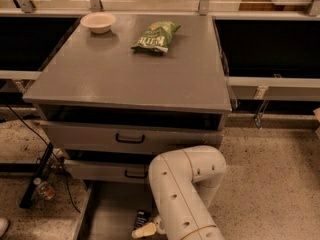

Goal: Pick rxbar blueberry from bottom drawer and place on counter

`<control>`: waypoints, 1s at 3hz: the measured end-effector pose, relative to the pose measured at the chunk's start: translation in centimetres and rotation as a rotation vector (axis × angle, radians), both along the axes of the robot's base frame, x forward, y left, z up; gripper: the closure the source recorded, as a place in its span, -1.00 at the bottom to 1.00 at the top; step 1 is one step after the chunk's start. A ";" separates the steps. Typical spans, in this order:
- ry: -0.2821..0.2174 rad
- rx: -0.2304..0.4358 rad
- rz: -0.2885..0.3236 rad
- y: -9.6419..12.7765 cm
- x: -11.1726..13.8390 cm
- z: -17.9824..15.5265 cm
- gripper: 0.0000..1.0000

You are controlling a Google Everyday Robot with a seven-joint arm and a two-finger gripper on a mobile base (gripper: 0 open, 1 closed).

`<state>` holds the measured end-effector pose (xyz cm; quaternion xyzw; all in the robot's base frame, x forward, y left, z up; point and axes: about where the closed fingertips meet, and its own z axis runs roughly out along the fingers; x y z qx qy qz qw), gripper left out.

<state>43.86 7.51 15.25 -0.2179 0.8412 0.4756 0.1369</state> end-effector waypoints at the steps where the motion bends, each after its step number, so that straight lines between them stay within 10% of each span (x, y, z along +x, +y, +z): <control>1: -0.006 -0.030 0.002 0.6 -0.9 1.3 -1.00; 3: -0.056 -0.129 0.006 1.6 -3.7 4.7 -1.00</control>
Offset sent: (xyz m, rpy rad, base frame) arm -0.0578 0.0322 0.0865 -0.2021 -0.1331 0.0338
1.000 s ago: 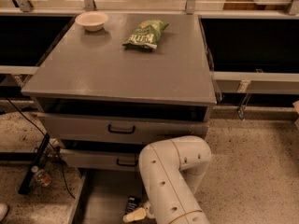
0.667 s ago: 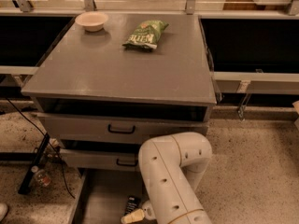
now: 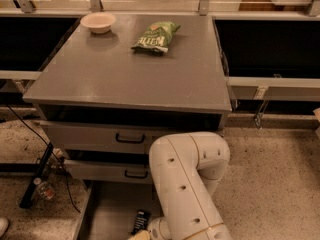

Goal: Pick rxbar blueberry from bottom drawer and place on counter

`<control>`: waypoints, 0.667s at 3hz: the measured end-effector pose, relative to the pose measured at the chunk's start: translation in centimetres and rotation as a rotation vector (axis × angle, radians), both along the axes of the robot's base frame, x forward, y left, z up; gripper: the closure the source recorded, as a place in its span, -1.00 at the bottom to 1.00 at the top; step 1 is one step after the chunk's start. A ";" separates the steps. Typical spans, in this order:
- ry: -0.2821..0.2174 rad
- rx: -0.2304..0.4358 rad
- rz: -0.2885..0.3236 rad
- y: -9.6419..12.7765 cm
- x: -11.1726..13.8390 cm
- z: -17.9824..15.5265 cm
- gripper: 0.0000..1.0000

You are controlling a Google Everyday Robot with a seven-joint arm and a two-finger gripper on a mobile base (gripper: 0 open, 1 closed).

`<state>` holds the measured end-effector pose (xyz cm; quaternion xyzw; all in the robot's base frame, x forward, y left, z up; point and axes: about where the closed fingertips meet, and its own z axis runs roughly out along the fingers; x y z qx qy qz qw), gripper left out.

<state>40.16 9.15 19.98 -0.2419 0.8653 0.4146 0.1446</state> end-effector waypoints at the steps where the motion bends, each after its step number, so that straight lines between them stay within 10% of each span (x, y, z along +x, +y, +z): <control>1: 0.000 0.000 0.000 0.0 0.0 0.0 -1.00; 2: -0.001 -0.036 -0.030 0.1 0.1 -0.2 -1.00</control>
Offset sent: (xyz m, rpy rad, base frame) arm 0.0092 -0.0029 -0.0079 -0.3376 -0.0096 -0.2859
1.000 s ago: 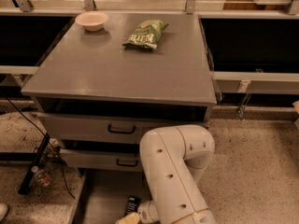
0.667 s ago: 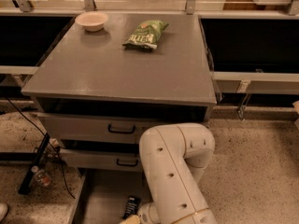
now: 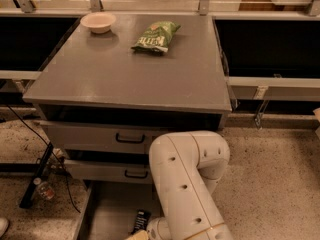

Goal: Pick rxbar blueberry from bottom drawer and place on counter

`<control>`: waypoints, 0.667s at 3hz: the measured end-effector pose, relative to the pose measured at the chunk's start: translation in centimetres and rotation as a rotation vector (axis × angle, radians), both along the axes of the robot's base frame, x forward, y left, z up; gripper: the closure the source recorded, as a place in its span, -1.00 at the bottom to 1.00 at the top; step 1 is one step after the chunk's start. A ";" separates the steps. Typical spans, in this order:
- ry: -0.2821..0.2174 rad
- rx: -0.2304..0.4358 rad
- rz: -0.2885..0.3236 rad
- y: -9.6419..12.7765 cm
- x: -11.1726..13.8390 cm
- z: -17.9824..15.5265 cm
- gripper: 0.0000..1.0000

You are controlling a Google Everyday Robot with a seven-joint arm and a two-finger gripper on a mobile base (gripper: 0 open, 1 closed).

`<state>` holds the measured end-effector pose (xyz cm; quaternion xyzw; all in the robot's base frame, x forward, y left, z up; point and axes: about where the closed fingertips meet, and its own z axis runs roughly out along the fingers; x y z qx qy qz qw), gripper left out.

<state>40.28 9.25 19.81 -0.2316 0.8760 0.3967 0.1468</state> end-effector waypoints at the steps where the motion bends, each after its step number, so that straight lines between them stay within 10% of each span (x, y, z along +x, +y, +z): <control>1: -0.002 -0.080 0.061 2.7 -2.6 1.1 -1.00; 2: -0.075 -0.158 0.137 4.2 -3.8 1.5 -1.00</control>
Offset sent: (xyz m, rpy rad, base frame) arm 0.0156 -0.0033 -0.0106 -0.4950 0.0000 -0.3908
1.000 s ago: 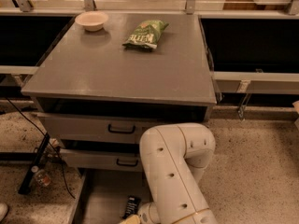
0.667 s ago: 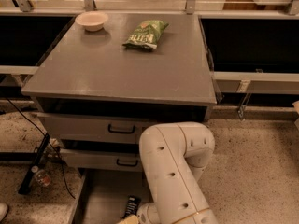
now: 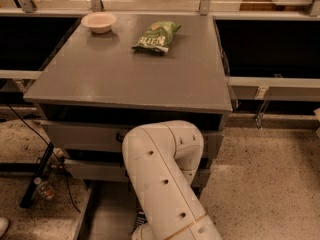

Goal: Pick rxbar blueberry from bottom drawer and place on counter

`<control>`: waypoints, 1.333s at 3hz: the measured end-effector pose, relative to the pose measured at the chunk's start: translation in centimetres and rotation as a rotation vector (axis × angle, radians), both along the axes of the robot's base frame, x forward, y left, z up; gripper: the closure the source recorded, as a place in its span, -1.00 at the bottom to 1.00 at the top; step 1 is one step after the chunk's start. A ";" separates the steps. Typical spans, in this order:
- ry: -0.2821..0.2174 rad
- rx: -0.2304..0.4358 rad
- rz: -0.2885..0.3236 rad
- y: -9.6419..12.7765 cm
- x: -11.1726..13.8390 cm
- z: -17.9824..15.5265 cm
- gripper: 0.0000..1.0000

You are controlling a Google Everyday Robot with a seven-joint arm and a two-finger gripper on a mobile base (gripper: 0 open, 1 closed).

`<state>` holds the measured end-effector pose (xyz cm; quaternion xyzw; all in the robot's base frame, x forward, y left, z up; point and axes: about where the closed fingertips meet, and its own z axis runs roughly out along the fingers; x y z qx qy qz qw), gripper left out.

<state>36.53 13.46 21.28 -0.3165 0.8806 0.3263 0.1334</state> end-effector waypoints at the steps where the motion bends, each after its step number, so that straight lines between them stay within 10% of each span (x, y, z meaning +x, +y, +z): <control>1: -0.008 -0.009 -0.017 -0.3 0.5 -0.3 -1.00; 4: -0.057 -0.097 -0.025 1.7 -0.6 0.4 -1.00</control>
Offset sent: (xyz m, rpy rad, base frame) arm 0.0081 -0.0018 -0.0050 -0.1405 -0.0450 -0.1126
